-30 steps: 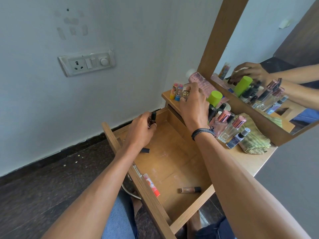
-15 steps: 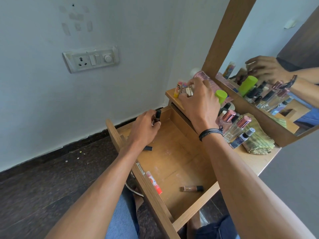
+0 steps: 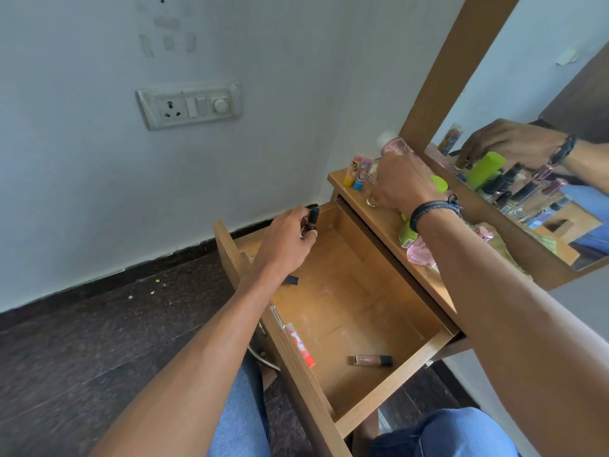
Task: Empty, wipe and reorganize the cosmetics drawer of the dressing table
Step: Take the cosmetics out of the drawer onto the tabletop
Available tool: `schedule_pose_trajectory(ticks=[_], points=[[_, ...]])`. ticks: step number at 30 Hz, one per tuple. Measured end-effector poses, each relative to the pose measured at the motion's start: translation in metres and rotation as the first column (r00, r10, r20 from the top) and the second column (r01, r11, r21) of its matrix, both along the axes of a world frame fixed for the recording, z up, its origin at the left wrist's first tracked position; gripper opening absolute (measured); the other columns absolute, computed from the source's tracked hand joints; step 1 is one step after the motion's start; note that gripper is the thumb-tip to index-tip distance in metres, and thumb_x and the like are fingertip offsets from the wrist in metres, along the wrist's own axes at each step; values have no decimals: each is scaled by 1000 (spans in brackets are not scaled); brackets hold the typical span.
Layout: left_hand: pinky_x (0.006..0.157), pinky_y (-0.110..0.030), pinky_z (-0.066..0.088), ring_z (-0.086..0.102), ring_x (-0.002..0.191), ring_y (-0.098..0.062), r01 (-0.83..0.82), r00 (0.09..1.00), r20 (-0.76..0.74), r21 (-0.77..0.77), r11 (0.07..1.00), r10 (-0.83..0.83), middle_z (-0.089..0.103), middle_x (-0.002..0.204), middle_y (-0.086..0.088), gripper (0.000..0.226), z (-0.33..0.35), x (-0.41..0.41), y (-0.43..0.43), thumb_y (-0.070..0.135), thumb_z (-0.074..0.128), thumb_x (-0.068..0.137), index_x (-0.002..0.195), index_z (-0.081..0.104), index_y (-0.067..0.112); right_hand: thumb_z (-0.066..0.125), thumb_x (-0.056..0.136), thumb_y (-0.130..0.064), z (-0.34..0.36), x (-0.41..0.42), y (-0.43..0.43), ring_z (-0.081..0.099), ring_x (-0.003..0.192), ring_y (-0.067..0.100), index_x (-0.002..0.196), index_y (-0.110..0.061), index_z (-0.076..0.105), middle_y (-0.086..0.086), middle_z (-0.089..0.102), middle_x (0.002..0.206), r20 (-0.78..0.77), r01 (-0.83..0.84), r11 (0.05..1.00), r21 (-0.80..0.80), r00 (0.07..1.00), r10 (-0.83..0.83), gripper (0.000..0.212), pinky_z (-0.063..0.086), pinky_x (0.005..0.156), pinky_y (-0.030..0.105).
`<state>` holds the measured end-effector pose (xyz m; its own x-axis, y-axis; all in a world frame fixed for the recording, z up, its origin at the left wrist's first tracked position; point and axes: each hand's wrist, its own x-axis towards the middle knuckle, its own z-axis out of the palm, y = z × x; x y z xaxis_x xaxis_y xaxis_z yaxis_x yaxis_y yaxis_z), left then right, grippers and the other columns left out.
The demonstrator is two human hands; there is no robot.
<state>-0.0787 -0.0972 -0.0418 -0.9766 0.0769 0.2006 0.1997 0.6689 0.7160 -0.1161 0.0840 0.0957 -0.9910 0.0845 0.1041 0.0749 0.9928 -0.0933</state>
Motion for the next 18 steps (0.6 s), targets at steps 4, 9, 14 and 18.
schedule_pose_trajectory(ticks=[4, 9, 14, 18], points=[[78, -20, 44, 63, 106, -14, 5, 1000, -5, 7, 1000, -5, 67, 119, 1, 36, 0, 0, 0, 27, 67, 95, 128, 59, 15, 70, 88, -5, 2, -7, 3, 63, 110, 37, 117, -4, 62, 19, 65, 120, 33, 22, 996, -82, 999, -20, 30, 42, 77, 33], [80, -20, 44, 64, 107, -16, 8, 1000, -7, 7, 1000, -8, 67, 118, 0, 36, 0, 0, 0, 27, 67, 95, 128, 59, 15, 75, 85, -7, 4, -9, 6, 64, 108, 34, 120, -5, 67, 18, 67, 119, 70, 24, 996, -91, 997, -18, 36, 44, 78, 32], [80, -19, 44, 64, 108, -15, 9, 1000, -1, 13, 1000, -9, 67, 119, 1, 36, 3, 1, 0, 28, 66, 96, 129, 59, 15, 74, 86, -5, 14, 1, 9, 64, 107, 38, 122, -4, 64, 19, 66, 118, -29, 33, 999, -41, 999, -35, 38, 48, 80, 38], [78, -18, 44, 64, 104, -13, 14, 1000, 19, 55, 998, -15, 68, 116, 2, 33, 9, 0, 2, 28, 66, 95, 126, 61, 16, 69, 86, 3, 27, 20, 10, 65, 97, 42, 117, -4, 66, 21, 68, 108, -157, 9, 997, -75, 987, -21, 32, 49, 76, 41]])
